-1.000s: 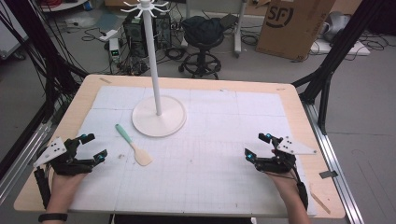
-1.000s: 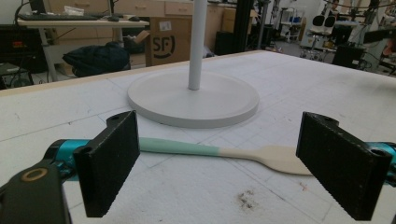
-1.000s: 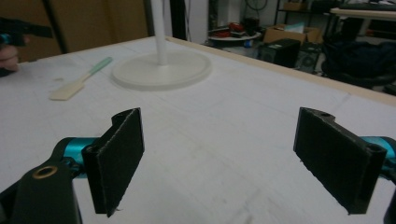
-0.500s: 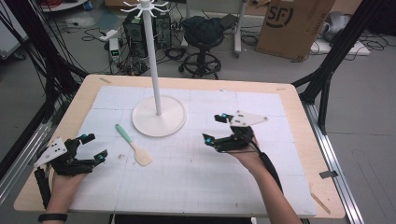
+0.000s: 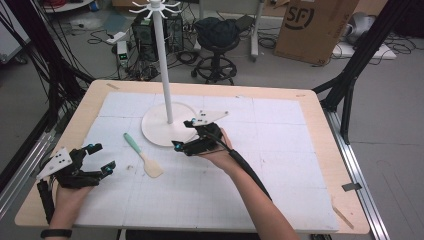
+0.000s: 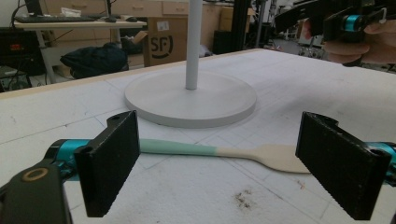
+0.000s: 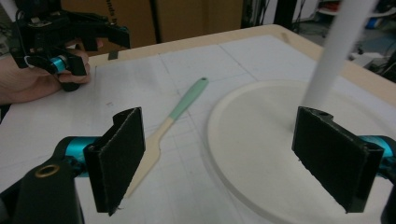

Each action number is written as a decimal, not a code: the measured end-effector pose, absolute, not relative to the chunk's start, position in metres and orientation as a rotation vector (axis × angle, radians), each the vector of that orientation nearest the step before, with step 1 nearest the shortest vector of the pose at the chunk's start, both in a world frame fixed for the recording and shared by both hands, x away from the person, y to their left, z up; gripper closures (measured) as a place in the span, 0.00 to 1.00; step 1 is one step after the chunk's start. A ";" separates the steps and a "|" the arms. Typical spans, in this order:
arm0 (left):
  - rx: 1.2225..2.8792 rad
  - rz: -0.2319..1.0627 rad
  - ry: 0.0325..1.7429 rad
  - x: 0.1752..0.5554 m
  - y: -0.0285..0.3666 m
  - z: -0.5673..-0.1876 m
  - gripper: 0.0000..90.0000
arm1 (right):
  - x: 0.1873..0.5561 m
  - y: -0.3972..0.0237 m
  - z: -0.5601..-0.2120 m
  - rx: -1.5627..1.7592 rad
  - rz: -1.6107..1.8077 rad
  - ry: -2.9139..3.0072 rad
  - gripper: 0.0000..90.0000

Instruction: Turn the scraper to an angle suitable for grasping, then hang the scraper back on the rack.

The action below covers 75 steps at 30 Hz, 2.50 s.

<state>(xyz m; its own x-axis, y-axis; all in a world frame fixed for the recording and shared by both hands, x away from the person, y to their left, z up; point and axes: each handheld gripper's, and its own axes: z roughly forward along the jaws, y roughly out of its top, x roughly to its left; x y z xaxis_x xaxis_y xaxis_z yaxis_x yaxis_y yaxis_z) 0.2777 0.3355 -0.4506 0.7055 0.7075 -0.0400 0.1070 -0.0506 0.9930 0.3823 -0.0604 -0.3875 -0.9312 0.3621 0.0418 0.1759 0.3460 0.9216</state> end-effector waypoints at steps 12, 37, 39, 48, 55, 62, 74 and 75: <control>1.572 0.557 0.687 0.278 0.335 -0.451 0.16 | 0.389 0.009 -0.407 0.454 1.587 2.540 0.19; 1.577 0.556 0.679 0.277 0.335 -0.451 0.16 | 0.383 0.075 -0.450 0.522 1.297 2.691 0.66; 1.578 0.558 0.682 0.277 0.335 -0.451 0.16 | 0.380 0.077 -0.450 0.508 1.258 2.699 0.69; 1.581 0.562 0.685 0.277 0.334 -0.451 0.16 | 0.376 0.081 -0.449 0.604 1.220 2.665 0.84; 1.581 0.560 0.685 0.277 0.334 -0.451 0.16 | 0.378 0.081 -0.447 0.688 1.219 2.669 0.89; 1.578 0.559 0.687 0.277 0.334 -0.451 0.16 | 0.382 0.079 -0.446 0.680 1.235 2.691 0.91; 1.580 0.562 0.683 0.277 0.334 -0.451 0.16 | 0.380 0.065 -0.415 0.641 1.363 2.661 0.91; 1.581 0.562 0.682 0.277 0.334 -0.451 0.16 | 0.380 0.063 -0.411 0.636 1.380 2.654 0.91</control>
